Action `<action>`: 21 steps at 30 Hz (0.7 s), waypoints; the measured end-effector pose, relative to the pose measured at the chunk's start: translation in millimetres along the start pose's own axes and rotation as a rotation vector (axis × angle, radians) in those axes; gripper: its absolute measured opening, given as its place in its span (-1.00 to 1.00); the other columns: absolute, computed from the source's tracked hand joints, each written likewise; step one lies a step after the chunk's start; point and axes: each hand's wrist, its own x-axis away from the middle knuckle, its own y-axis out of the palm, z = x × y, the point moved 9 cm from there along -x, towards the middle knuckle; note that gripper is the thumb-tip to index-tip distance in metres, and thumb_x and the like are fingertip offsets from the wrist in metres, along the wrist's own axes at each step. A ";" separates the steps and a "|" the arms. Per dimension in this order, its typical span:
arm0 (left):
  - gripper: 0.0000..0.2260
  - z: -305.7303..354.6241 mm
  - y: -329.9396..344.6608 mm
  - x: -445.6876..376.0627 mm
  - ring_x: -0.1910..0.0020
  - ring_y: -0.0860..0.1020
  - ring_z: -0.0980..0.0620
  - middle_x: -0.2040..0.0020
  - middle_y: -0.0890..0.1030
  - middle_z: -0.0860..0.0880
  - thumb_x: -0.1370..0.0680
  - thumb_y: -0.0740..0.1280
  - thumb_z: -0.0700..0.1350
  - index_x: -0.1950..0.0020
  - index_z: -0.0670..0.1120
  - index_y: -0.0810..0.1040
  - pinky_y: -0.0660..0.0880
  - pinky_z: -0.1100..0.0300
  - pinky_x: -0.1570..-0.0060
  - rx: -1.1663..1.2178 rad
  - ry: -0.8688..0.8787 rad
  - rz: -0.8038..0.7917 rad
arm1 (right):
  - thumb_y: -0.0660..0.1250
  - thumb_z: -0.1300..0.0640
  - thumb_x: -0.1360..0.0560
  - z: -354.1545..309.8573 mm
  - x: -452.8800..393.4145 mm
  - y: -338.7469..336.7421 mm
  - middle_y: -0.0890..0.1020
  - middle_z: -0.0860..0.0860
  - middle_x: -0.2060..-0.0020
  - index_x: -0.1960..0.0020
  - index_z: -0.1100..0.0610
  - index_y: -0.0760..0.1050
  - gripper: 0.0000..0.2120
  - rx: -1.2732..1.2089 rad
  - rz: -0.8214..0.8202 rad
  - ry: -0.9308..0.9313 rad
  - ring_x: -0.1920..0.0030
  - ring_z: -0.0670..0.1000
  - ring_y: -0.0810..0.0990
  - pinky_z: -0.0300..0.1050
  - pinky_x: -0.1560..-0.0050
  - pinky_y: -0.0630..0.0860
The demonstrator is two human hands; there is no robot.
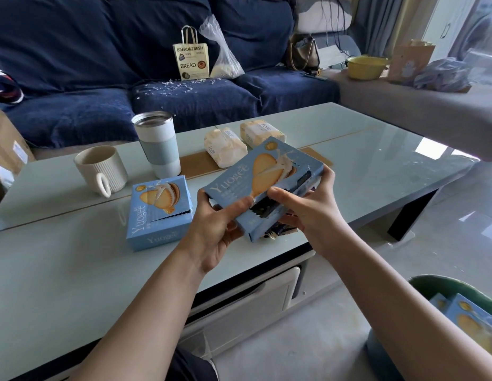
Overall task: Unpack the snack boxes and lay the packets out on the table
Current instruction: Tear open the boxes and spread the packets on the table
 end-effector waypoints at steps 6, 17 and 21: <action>-0.40 4.6 -11.4 -3.9 -0.03 0.65 -0.11 -0.11 0.63 -0.08 -0.23 0.52 -0.20 -0.22 0.02 0.42 0.61 -0.02 0.17 0.017 0.017 0.061 | 0.56 0.24 -0.24 1.4 -0.6 8.6 0.59 0.20 -0.10 -0.33 -0.05 0.19 -0.19 -0.035 -0.154 0.105 0.02 0.21 0.70 0.16 0.14 0.65; -0.30 12.6 -2.4 1.3 -0.14 0.61 -0.13 -0.19 0.56 -0.12 -0.21 0.55 -0.23 -0.28 0.01 0.36 0.62 -0.09 0.10 -0.077 0.103 0.036 | 0.27 0.06 -0.61 0.2 -0.6 -1.9 0.51 0.17 -0.10 -0.32 0.04 0.29 -0.67 -0.127 -0.018 0.204 0.08 0.25 0.65 0.25 0.11 0.64; -0.26 14.2 4.2 4.9 -0.15 0.60 -0.03 -0.17 0.55 -0.03 -0.24 0.56 -0.27 -0.32 0.04 0.33 0.63 -0.11 0.04 -0.180 0.185 0.033 | 0.34 0.04 -0.57 8.3 -1.8 -10.6 0.54 0.17 -0.09 -0.30 0.08 0.30 -0.63 -0.162 0.098 0.240 0.08 0.21 0.65 0.28 0.11 0.63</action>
